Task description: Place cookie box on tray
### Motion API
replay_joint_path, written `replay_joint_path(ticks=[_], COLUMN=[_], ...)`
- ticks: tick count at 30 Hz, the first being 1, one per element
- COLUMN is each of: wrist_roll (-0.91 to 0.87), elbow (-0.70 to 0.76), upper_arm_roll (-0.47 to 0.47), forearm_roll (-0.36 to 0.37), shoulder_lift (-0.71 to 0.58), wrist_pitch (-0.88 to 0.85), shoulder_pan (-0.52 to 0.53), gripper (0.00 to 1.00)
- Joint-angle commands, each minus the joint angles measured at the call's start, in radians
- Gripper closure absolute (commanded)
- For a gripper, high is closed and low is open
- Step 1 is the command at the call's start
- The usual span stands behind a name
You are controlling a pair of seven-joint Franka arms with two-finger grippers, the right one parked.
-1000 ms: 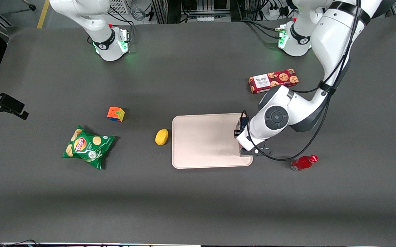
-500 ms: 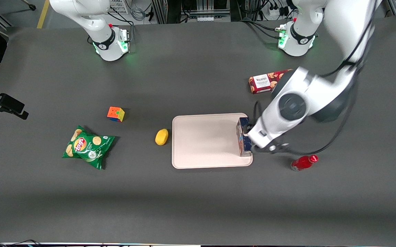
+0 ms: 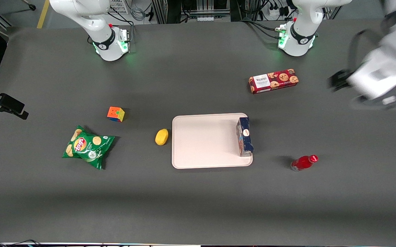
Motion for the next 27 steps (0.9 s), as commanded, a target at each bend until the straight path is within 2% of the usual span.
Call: replay_joint_path(ticks=[1, 4, 6, 11, 27], wrist_roll=[0.104, 0.105, 0.105, 0.105, 0.101], elbow=[-0.365, -0.533, -0.559, -0.556, -0.523], upper_arm_roll=[0.078, 0.087, 0.092, 0.092, 0.092], forearm_roll=[-0.059, -0.065, -0.068, -0.102, -0.114], shoulder_lift=[-0.187, -0.267, -0.278, -0.274, -0.258], wrist_pitch=[0.221, 0.347, 0.369, 0.385, 0.383], shoulder_pan=[-0.009, -0.007, -0.007, -0.005, -0.009], gripper=[0.00, 0.00, 0.00, 0.00, 0.00])
